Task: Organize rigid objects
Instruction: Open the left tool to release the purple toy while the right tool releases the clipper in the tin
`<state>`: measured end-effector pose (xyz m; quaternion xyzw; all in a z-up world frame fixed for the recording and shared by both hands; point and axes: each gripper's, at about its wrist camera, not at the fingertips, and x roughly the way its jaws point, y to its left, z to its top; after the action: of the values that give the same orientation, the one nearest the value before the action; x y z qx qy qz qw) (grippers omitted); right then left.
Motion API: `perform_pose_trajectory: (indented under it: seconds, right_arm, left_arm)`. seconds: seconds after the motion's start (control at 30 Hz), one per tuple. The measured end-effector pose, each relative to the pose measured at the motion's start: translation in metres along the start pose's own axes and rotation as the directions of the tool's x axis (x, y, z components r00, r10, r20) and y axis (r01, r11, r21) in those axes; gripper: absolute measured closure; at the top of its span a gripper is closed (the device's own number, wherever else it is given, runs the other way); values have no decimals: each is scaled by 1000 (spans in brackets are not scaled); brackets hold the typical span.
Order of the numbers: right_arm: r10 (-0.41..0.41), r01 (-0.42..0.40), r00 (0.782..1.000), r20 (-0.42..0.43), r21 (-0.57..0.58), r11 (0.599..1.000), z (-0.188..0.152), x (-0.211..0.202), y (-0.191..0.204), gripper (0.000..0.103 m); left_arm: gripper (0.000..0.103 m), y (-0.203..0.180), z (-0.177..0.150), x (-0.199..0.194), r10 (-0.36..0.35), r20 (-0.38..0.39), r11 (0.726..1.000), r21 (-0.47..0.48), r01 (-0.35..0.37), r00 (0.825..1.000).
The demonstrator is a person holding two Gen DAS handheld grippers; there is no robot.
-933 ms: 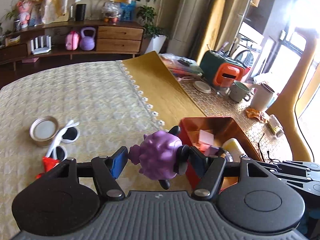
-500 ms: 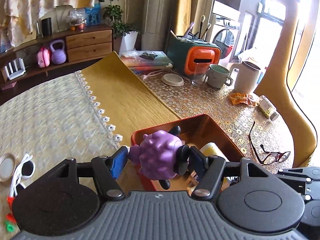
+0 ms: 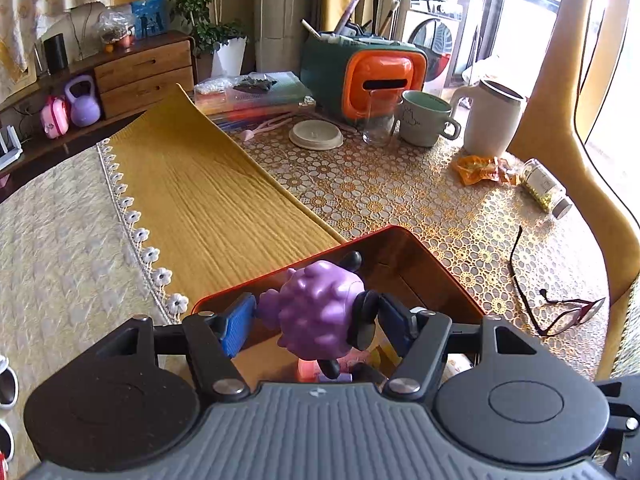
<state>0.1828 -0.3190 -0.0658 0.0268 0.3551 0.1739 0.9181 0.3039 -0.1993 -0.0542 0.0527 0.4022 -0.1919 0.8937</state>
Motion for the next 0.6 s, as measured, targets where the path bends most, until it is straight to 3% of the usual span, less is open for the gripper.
perform_pose_trajectory:
  seconds: [0.33,0.6]
  right_arm:
    - [14,-14,1000,-25,-4,1000,0,10,-2,101]
    - [25,-25,999,-32,12,1000,-1,14,-3,96]
  left_arm:
    - [36,-6,3,38,14,-67,1000,24,-13,998]
    - [36,-8,2,49,11,-87,1000,29,-9,996]
